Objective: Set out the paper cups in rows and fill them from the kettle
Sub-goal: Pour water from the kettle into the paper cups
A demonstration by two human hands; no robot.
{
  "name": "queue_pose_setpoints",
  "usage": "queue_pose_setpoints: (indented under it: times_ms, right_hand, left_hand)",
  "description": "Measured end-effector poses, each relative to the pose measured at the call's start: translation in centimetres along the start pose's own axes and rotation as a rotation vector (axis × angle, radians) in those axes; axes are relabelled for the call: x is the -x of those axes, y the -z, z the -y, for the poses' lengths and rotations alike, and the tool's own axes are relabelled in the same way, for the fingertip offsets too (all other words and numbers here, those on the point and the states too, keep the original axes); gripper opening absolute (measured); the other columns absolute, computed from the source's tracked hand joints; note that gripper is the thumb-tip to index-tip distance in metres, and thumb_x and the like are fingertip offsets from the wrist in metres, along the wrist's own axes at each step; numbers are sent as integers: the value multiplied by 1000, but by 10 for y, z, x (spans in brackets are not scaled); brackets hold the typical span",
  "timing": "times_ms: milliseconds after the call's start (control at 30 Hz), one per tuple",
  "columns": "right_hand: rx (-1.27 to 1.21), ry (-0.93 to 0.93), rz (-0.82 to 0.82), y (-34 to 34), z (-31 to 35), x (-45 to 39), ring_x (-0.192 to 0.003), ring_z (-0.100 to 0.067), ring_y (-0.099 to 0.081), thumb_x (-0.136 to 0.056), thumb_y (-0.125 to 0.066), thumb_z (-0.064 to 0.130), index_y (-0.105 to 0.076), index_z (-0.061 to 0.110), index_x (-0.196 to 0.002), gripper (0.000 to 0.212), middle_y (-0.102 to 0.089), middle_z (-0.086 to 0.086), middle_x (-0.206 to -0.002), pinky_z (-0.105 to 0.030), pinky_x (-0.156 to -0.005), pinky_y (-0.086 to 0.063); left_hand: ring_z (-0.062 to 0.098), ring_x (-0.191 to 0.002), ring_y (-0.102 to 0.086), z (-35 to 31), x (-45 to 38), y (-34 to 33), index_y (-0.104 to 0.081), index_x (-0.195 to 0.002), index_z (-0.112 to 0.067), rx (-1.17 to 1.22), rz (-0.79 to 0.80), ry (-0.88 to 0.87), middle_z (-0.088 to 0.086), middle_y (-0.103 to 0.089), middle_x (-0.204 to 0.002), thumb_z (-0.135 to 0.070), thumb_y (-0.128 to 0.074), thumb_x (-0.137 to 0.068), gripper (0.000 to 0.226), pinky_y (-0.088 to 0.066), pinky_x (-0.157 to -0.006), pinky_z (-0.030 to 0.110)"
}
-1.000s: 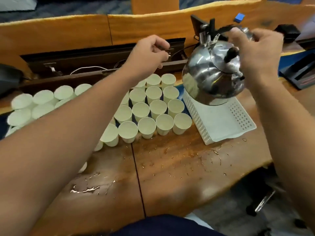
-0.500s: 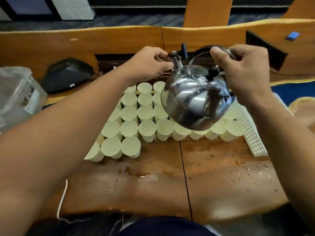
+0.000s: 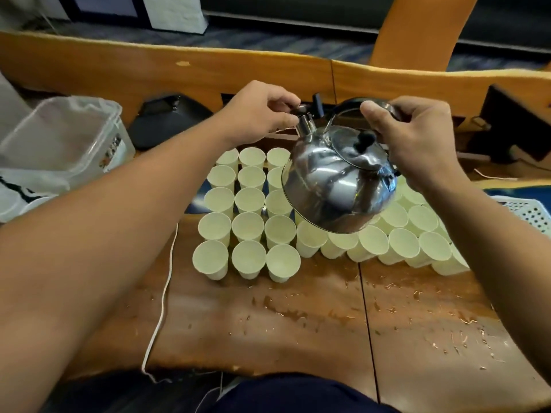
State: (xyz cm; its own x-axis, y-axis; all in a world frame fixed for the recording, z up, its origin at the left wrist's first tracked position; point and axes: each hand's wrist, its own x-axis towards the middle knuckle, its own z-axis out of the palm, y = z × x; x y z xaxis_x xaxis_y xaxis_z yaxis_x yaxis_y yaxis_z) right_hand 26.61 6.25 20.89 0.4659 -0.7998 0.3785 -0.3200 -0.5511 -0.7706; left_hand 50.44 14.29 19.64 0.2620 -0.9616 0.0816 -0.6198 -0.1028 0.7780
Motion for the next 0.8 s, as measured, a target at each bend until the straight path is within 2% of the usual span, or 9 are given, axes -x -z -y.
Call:
queue_pose_setpoints:
  times_ms: [100,167,367,467,533,667,800]
  right_hand:
    - [-22,12,20,-11,3,-10,-55,-18,-35,-87,-69,47,-51,-2,-64,58,-44,-11,-60,-33,-52,-30]
    - [-24,12,37,-19,6,-16,-54,-17,-34,-87,-70,46,-51,-1,-63,56,-43,-10,-59,-30,-52,-30]
    - [-5,6,64,-34,7,-27,-50,-9,-37,-88,-70,44,-53,17,-58,43,-48,-1,-56,-26,-51,-33]
    - [3,8,69,-42,4,-32,-54,-11,-40,-87,-71,46,-61,4,-67,48,-53,-19,-62,-29,-52,-34]
    - [13,5,77,-47,2,-34,-55,-12,-39,-87,-70,48,-62,-2,-72,52,-54,-24,-66,-30,-53,-33]
    - [1,-8,83,-53,0,-38,-53,-8,-38,-88,-70,44,-60,2,-69,48,-49,-5,-59,-27,-52,-32]
    - [16,16,91,-55,0,-40,-54,-7,-41,-89,-69,44,-64,3,-75,44,-55,-11,-63,-25,-51,-35]
  left_hand:
    - [3,-106,-57,6,-2,9,-63,-132,-27,-46,15,-26,-6,-65,-117,-27,-75,-86,47,-44,-87,19]
    - [5,-109,-58,11,-6,14,-62,-132,-25,-35,16,-35,-5,-66,-120,-26,-76,-85,49,-44,-92,22]
    - [12,-103,-59,26,-18,20,-66,-125,-29,-117,19,-40,-5,-63,-109,-27,-73,-89,37,-47,-92,29]
    - [16,-103,-59,30,-22,24,-64,-128,-27,-185,42,-42,-4,-61,-109,-26,-72,-90,39,-45,-89,28]
    - [17,-104,-58,31,-24,28,-64,-129,-26,-209,61,-40,-3,-60,-110,-24,-71,-90,39,-45,-90,29]
    - [20,-110,-57,32,-28,36,-63,-131,-24,-252,93,-45,1,-63,-118,-24,-70,-91,41,-47,-97,34]
    - [20,-113,-56,33,-32,41,-62,-133,-25,-309,116,-65,3,-62,-124,-24,-67,-93,39,-45,-94,32]
